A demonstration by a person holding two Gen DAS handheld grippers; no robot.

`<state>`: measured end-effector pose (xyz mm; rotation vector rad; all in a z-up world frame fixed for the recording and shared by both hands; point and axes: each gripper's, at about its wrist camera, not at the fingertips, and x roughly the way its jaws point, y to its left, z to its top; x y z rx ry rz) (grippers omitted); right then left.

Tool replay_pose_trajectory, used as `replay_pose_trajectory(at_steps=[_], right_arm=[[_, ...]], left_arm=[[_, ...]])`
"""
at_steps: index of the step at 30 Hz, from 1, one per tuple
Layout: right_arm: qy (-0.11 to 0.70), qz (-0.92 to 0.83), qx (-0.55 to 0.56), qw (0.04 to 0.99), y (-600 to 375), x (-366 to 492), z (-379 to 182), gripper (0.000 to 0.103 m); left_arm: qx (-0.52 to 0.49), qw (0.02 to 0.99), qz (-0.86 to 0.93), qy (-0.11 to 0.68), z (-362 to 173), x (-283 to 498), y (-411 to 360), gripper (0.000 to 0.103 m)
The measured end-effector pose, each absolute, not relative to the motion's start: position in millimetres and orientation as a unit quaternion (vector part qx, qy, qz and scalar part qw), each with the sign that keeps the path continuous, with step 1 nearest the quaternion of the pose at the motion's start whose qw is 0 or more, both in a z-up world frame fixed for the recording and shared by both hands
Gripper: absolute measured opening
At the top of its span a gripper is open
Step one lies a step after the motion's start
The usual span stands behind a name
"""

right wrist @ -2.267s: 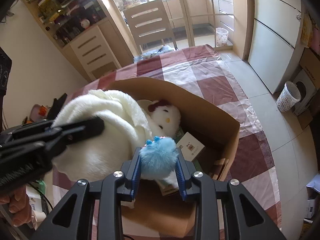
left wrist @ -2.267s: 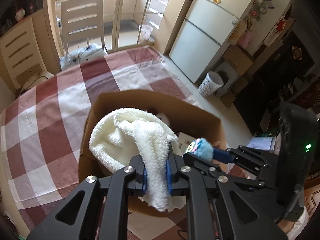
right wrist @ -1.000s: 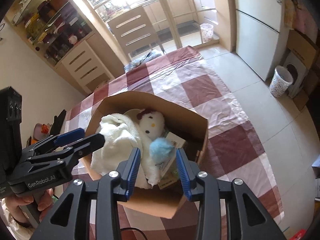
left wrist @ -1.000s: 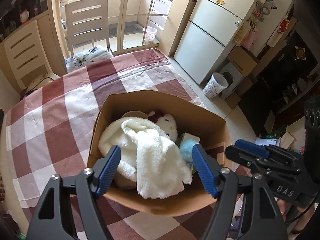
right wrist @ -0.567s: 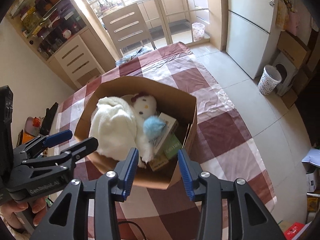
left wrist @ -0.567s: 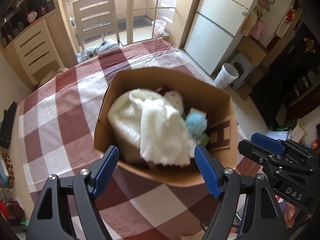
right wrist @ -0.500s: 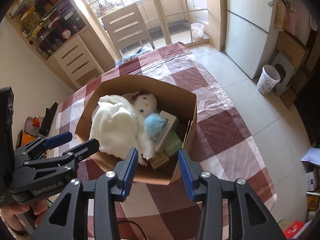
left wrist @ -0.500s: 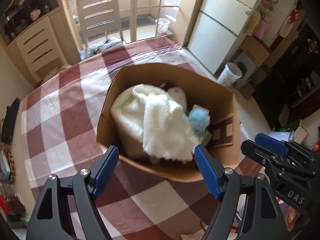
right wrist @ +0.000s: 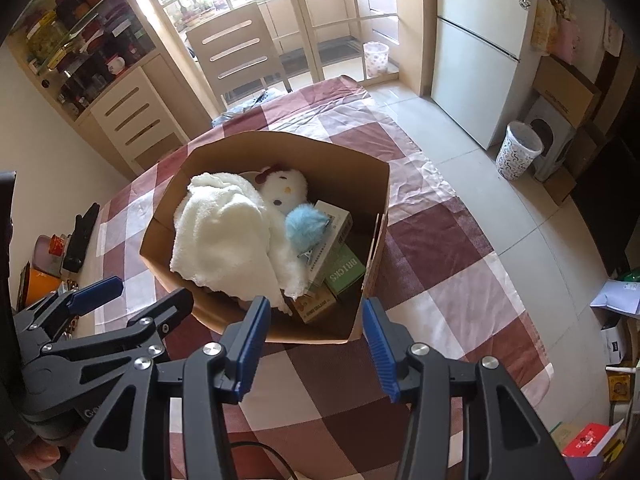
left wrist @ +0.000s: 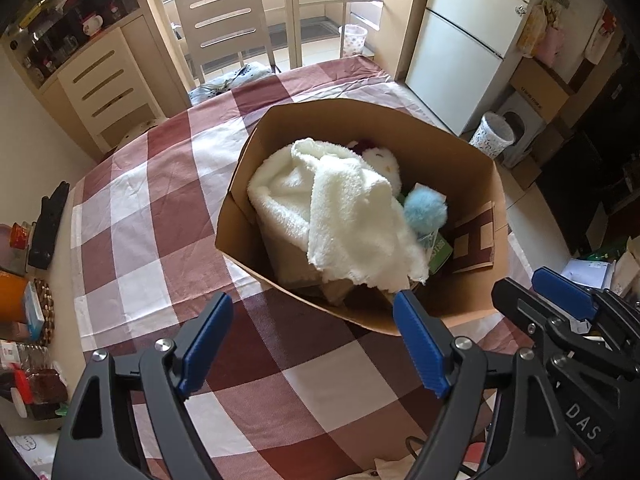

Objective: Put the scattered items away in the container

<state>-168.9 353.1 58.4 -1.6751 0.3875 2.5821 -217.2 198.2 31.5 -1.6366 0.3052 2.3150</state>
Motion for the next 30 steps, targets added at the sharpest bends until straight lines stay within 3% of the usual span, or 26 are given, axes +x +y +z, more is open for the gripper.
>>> replay_pose_trajectory(at_steps=[30], right_arm=[[0.119,0.834,-0.538,0.030,347.5,-172.3,59.7,0.049]], left_arm=[[-0.564,0.143,0.807,0.100,31.9,-222.7,193.8,0.083]])
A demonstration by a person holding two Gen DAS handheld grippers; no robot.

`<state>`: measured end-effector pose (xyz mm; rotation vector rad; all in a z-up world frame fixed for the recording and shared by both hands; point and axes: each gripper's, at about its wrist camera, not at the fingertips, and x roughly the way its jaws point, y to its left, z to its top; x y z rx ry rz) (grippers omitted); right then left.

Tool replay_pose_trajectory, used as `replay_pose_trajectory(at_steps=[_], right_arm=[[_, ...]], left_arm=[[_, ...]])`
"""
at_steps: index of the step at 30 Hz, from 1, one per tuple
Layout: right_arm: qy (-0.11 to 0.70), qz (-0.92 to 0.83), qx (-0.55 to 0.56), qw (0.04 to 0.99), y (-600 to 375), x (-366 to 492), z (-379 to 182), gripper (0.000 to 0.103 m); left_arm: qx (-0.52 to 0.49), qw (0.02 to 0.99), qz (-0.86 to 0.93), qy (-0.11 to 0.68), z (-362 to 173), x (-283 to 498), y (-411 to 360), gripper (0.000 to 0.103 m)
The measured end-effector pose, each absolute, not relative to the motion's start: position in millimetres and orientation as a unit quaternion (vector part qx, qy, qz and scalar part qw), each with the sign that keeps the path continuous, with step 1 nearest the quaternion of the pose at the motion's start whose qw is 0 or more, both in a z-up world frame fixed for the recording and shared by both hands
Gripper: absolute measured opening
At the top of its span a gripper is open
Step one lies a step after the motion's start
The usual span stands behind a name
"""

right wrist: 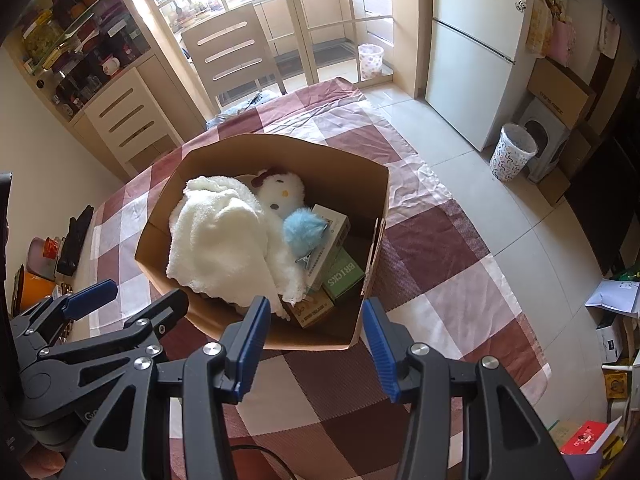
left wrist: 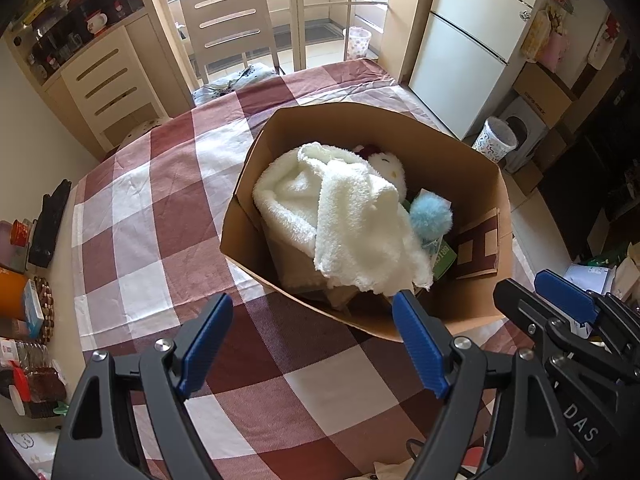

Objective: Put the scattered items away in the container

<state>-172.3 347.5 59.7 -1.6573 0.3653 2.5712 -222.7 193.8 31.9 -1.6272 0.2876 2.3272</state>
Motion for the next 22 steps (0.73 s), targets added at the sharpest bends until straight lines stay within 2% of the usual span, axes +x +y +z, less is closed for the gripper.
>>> replay_pose_trajectory(at_steps=[22], right_arm=[[0.121,0.834,-0.537,0.029,350.7,-171.3,60.3,0.049]], left_arm=[[-0.548,0.152,0.816,0.102,33.8,-221.0,195.2,0.083]])
